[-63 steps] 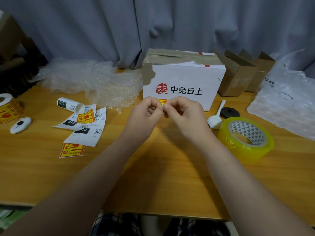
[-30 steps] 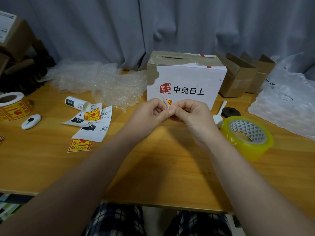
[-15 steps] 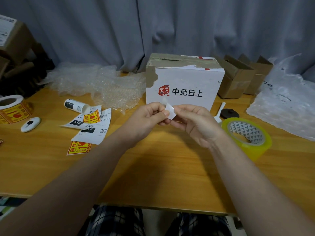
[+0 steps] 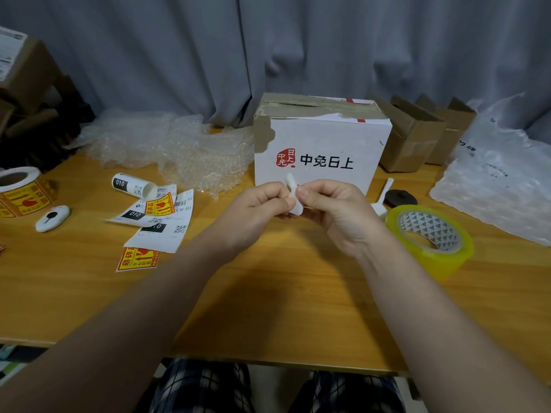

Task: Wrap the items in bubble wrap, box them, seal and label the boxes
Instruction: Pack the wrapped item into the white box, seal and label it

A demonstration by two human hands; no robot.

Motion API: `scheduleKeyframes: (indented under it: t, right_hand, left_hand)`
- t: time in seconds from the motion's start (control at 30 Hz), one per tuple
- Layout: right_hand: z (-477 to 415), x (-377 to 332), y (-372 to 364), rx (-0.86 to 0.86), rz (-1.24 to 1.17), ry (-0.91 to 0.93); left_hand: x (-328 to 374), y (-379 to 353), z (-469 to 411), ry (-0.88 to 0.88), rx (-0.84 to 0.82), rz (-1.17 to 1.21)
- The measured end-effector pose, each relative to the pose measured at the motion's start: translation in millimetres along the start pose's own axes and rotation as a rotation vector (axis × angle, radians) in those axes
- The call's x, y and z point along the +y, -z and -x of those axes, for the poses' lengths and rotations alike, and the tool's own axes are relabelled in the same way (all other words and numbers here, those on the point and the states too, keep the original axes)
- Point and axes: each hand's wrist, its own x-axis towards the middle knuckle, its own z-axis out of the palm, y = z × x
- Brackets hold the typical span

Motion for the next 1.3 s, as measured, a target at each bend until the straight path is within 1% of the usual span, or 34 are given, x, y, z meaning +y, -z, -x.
scheduleKeyframes:
  t: [0.1, 0.17, 0.27, 0.37, 0.4, 0.47, 0.57, 0.7, 0.77, 0.87, 0.93, 1.0, 1.07, 1.17, 1.23, 1.3]
  right_hand:
    - [-0.5, 4.6, -0.4, 0.012, -0.027, -0.014]
    - [-1.3, 7.4, -0.7, 0.044, 0.047, 0.016]
    - [-2.1, 6.3, -1.4, 0.065, 0.186, 0.075]
    - [-2.4, 1.9, 0.4, 0.032, 0.208, 0.055]
    - [-2.1, -0.1, 1.0, 0.005, 0.191, 0.021]
    - [-1.7, -2.2, 2.4, -0.046, 0.098, -0.056]
    - [-1.8, -3.4, 3.0, -0.061, -0.006, -0.08]
    - [-2.6, -1.1, -0.1, -0.016, -0.077, -0.054]
    - [-2.8, 2.8, -2.4, 0.017, -0.042, -0.032]
    - [-2.9, 6.9, -4.7, 0.081, 0.135, 0.063]
    - [-2.3, 6.3, -5.5, 0.088, 0.265, 0.129]
    - [-1.3, 5.5, -5.8, 0.074, 0.329, 0.152]
    - [0.3, 4.0, -6.2, 0.027, 0.295, 0.119]
    - [3.6, 1.8, -6.8, -0.051, 0.152, 0.047]
    - [4.3, 1.7, -8.6, -0.03, 0.168, 0.08]
    - [3.4, 3.1, -10.5, 0.037, 0.194, 0.128]
  left_hand:
    - [-2.9, -0.7, 3.2, -0.004, 0.024, -0.034]
    - [-4.7, -0.4, 2.3, -0.02, 0.031, -0.107]
    - [-5.3, 2.9, -3.3, -0.035, 0.109, -0.279]
    - [-0.8, 7.2, -6.2, -0.06, 0.107, -0.356]
    - [-0.4, 9.2, -6.5, -0.065, 0.085, -0.345]
    - [-1.1, 13.1, -5.9, -0.068, 0.032, -0.251]
    - [-1.0, 11.8, -3.3, -0.048, -0.011, -0.075]
    - [-5.7, 3.8, -1.4, 0.001, 0.053, 0.101]
    - [-8.5, 0.8, -0.3, 0.027, 0.091, 0.148]
    - [-6.6, -2.3, -1.9, 0.039, 0.139, 0.085]
    - [-3.7, -2.5, -4.8, 0.031, 0.17, 0.025]
    - [-1.9, -0.6, -6.5, 0.005, 0.191, -0.041]
    - [-0.8, 0.5, -6.5, -0.019, 0.199, -0.074]
    - [0.0, 1.3, -5.1, -0.042, 0.22, -0.125]
    - [-1.4, 1.8, -5.4, -0.045, 0.22, -0.167]
    - [-1.9, 1.7, -5.7, -0.051, 0.205, -0.206]
